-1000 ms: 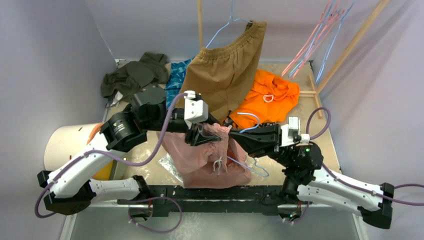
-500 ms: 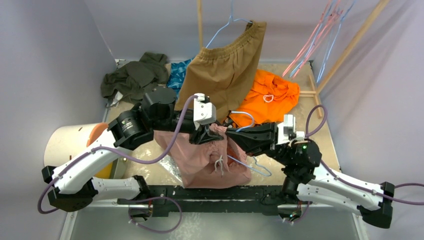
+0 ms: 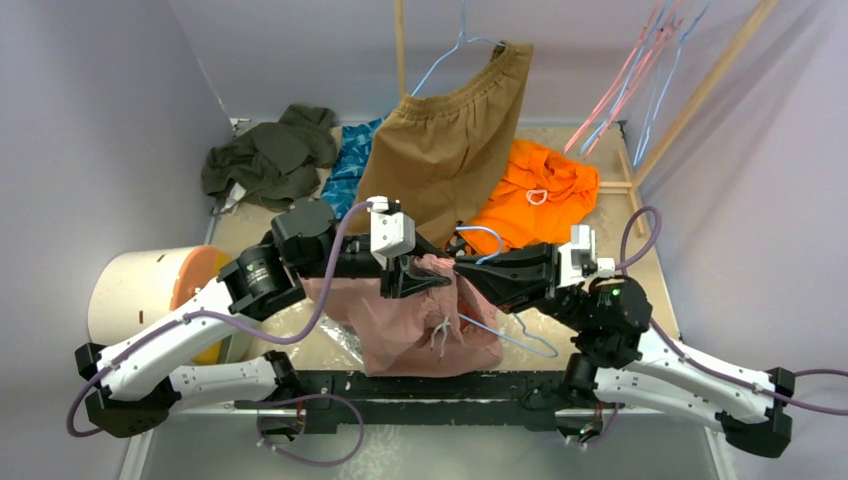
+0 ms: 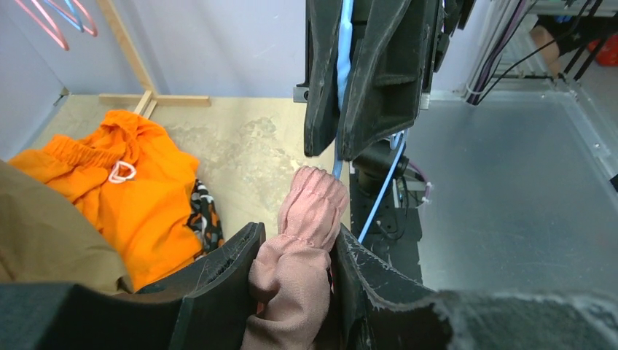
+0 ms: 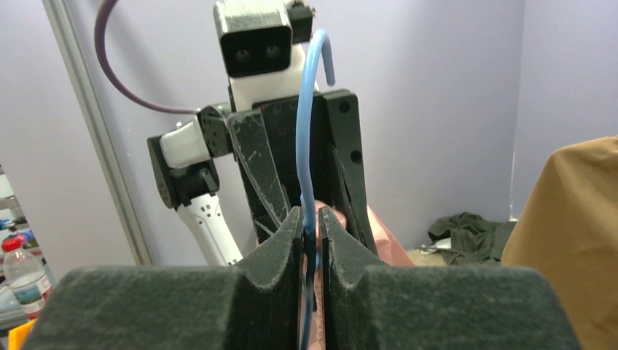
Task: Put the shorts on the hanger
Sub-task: Hang the shorts on the hanger.
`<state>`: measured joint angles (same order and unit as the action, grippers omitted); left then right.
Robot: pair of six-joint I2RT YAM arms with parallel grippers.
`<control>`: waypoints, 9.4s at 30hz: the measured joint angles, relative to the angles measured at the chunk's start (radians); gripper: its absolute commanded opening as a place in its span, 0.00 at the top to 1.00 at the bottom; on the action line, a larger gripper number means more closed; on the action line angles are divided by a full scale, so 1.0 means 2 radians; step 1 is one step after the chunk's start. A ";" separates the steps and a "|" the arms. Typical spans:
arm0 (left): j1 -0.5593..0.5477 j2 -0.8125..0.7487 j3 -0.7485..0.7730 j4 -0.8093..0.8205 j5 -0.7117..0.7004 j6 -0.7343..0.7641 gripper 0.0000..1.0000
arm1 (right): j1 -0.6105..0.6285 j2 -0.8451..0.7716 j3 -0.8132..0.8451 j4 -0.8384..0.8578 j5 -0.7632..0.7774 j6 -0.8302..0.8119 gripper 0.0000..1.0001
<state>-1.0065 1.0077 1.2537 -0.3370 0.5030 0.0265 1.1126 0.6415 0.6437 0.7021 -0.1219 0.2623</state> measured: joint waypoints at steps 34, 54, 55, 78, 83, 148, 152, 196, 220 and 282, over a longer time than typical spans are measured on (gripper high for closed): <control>-0.005 -0.034 -0.066 0.086 -0.023 -0.049 1.00 | 0.000 0.002 0.102 -0.121 0.038 -0.002 1.00; -0.004 0.028 -0.050 0.109 0.052 -0.096 1.00 | 0.000 0.014 0.083 -0.030 0.009 -0.013 1.00; -0.004 0.030 -0.048 0.113 0.058 -0.101 1.00 | 0.000 0.014 0.082 -0.025 0.007 -0.012 1.00; -0.006 -0.049 -0.047 -0.002 -0.090 -0.068 0.98 | 0.000 0.015 0.051 -0.053 0.024 -0.019 1.00; -0.005 -0.053 -0.047 -0.024 -0.058 -0.064 0.88 | 0.000 0.019 0.041 -0.029 0.001 -0.018 1.00; -0.005 0.003 0.058 -0.192 0.020 0.015 0.66 | 0.000 0.073 -0.005 0.148 -0.081 0.032 1.00; -0.005 0.013 0.047 -0.176 0.047 0.013 0.82 | 0.000 0.076 -0.005 0.149 -0.081 0.034 1.00; -0.007 -0.232 -0.087 -0.004 -0.436 -0.025 1.00 | 0.000 -0.008 0.051 -0.289 0.317 0.177 0.04; -0.007 -0.226 -0.105 0.029 -0.463 -0.021 1.00 | -0.084 0.178 0.065 -0.283 0.217 0.306 0.34; -0.007 -0.201 -0.092 -0.154 -0.236 -0.016 1.00 | -0.111 0.043 0.116 -0.505 0.273 0.233 1.00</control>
<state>-1.0214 0.6056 1.0698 -0.6449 0.0311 -0.0063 0.8909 0.7269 0.8761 -0.3084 0.4244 0.7292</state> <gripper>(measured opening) 0.079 0.008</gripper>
